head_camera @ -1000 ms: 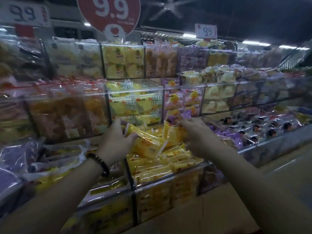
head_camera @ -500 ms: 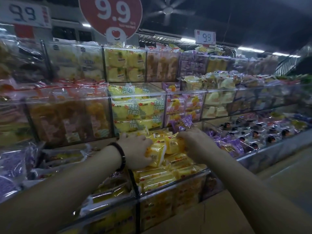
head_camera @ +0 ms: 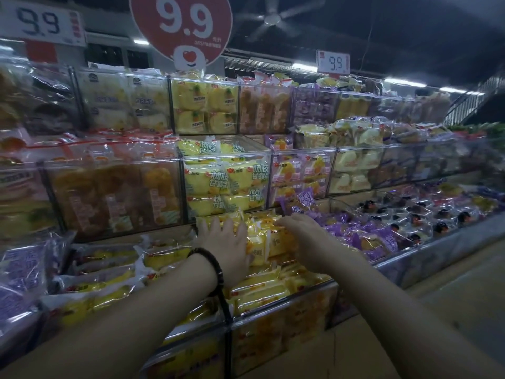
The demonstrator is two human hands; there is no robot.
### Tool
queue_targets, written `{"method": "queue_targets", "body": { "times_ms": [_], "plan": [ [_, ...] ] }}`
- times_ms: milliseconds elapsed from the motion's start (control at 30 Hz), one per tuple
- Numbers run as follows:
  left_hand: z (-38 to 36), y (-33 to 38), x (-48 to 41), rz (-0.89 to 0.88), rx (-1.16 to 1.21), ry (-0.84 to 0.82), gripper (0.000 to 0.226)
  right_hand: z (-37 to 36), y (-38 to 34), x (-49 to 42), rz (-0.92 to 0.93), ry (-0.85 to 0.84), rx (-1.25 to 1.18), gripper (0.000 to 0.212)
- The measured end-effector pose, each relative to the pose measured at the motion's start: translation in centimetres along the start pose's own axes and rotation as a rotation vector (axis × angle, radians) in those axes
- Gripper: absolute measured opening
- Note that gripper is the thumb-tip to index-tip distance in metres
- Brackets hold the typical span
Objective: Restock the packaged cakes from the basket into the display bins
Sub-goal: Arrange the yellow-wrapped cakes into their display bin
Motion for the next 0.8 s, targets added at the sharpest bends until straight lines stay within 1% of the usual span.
{"method": "queue_targets", "body": {
  "times_ms": [33,100,200,267,367,433,467,533,567,600,700,767,800],
  "plan": [
    [-0.1,0.1,0.0,0.006,0.023,0.000,0.075,0.1,0.2,0.1,0.000,-0.002,-0.026,0.084],
    [-0.4,0.1,0.1,0.021,0.056,-0.011,0.074,0.6,0.5,0.4,0.018,0.028,-0.056,0.086],
    [-0.4,-0.1,0.3,0.025,0.087,-0.046,0.080,1.8,0.7,1.1,-0.005,0.097,-0.099,0.074],
    [0.7,-0.1,0.9,0.032,0.114,0.001,0.082,2.5,0.8,1.8,-0.036,0.135,-0.146,0.064],
    [2.9,1.3,2.5,0.008,0.156,0.197,0.066,3.8,1.0,3.3,-0.062,0.206,-0.269,0.045],
    [4.0,3.4,3.8,-0.084,0.318,0.280,0.051,4.5,1.2,4.5,-0.105,0.218,-0.360,0.030],
    [4.3,4.6,4.4,-0.148,0.463,0.285,0.041,4.7,1.4,5.2,-0.127,0.211,-0.403,0.023],
    [4.6,7.1,5.4,-0.246,0.775,0.231,0.024,4.9,1.8,6.6,-0.160,0.200,-0.470,0.018],
    [4.5,8.2,5.6,-0.262,0.907,0.184,0.020,4.8,2.1,7.3,-0.174,0.195,-0.510,0.020],
    [4.2,9.4,5.7,-0.264,1.015,0.126,0.021,4.7,2.5,8.2,-0.204,0.188,-0.568,0.021],
    [2.3,12.6,5.7,-0.204,1.239,-0.073,0.027,4.1,3.7,11.0,-0.288,0.157,-0.749,0.019],
    [0.7,14.7,6.0,-0.177,1.391,-0.206,0.026,3.5,4.6,12.9,-0.314,0.143,-0.777,0.017],
    [-0.1,15.7,6.1,-0.182,1.428,-0.242,0.025,3.1,5.3,13.8,-0.328,0.147,-0.780,0.016]
  ]
}}
Point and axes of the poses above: each hand's wrist, its own x-axis away from the middle knuckle, its own z-axis out of the back of the hand, y = z × x, the point moved 4 cm from there along -x, towards the middle knuckle
